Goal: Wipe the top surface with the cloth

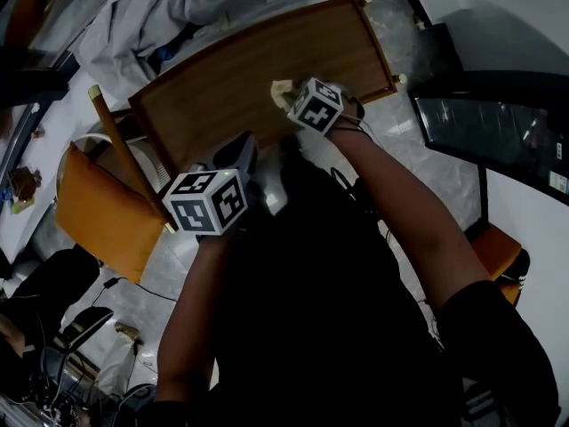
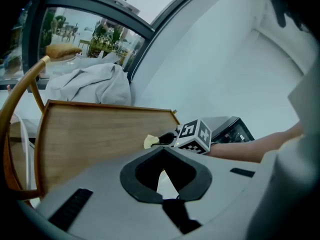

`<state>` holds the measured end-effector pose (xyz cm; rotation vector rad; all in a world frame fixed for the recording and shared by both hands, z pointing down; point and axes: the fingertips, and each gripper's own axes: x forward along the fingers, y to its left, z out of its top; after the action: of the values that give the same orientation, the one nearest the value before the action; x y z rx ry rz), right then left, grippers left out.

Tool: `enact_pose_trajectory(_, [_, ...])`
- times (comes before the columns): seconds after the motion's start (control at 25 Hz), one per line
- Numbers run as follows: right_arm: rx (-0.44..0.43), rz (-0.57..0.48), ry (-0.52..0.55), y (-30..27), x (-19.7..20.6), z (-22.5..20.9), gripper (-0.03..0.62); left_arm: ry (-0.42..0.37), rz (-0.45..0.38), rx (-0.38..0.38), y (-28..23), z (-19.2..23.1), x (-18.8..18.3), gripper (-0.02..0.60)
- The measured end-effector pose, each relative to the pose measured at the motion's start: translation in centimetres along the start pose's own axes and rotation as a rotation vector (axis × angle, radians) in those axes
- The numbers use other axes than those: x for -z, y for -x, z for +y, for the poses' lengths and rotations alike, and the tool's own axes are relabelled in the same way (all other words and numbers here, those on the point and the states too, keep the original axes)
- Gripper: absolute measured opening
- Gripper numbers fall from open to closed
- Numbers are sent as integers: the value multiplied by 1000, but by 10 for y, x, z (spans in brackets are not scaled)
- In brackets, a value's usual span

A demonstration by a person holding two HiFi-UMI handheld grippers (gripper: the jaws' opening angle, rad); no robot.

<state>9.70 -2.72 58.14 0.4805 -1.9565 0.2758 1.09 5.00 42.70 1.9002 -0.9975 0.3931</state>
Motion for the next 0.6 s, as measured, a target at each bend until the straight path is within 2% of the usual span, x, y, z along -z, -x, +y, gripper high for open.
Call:
enact_pose_trajectory(0.4, [92, 55, -65, 41, 75, -75, 82, -11, 21, 41, -48, -38, -4, 12])
enact_pose_trajectory(0.6, [140, 103, -54, 54, 99, -101, 81, -26, 21, 59, -65, -51, -11, 12])
